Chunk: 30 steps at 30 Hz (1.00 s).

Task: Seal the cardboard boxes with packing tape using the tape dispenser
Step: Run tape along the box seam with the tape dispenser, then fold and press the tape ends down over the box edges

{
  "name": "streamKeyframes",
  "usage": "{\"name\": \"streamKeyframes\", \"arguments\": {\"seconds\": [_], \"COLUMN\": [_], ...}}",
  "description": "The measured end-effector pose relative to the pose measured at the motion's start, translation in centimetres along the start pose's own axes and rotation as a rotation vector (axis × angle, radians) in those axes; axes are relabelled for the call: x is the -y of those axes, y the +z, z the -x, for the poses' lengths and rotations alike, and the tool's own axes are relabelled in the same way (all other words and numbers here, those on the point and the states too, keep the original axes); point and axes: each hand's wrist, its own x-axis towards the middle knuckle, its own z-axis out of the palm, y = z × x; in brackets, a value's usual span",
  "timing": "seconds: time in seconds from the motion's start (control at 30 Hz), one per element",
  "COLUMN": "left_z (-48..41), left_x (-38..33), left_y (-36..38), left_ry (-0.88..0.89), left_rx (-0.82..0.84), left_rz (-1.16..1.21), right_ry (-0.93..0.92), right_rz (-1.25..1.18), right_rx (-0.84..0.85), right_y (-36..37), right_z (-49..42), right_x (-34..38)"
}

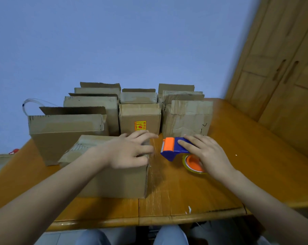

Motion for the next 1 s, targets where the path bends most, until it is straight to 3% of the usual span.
{"name": "streamKeyframes", "arguments": {"seconds": [0.17,0.67,0.83,0.9,1.0], "left_z": [-0.4,-1.4,0.5,2.0,3.8], "left_x": [0.6,1.4,2.8,4.1,5.3], "left_y": [0.7,1.4,1.0,0.1,-0.9], "left_ry": [0.142,0.207,0.127,0.056,-0.005], "left_rx": [-0.059,-0.080,-0.329,-0.300,-0.095], "left_rz": [0.014,0.148,0.285,0.398,0.499], "right_ry": [0.039,0.083,0.116,0.127,0.136], "right_rz": [-0.030,-0.099,-0.139,-0.148,-0.169], "right_rx": [-0.009,-0.059,-0.107,-0.131,-0.155], "right_y": [0.5,0.2,-0.3,-0.4,-0.6], "right_z": [0.0,-0.4,-0.8,-0.9,-1.1], "right_x": [-0.3,-0.6,-1.1,-1.3,-1.1]}}
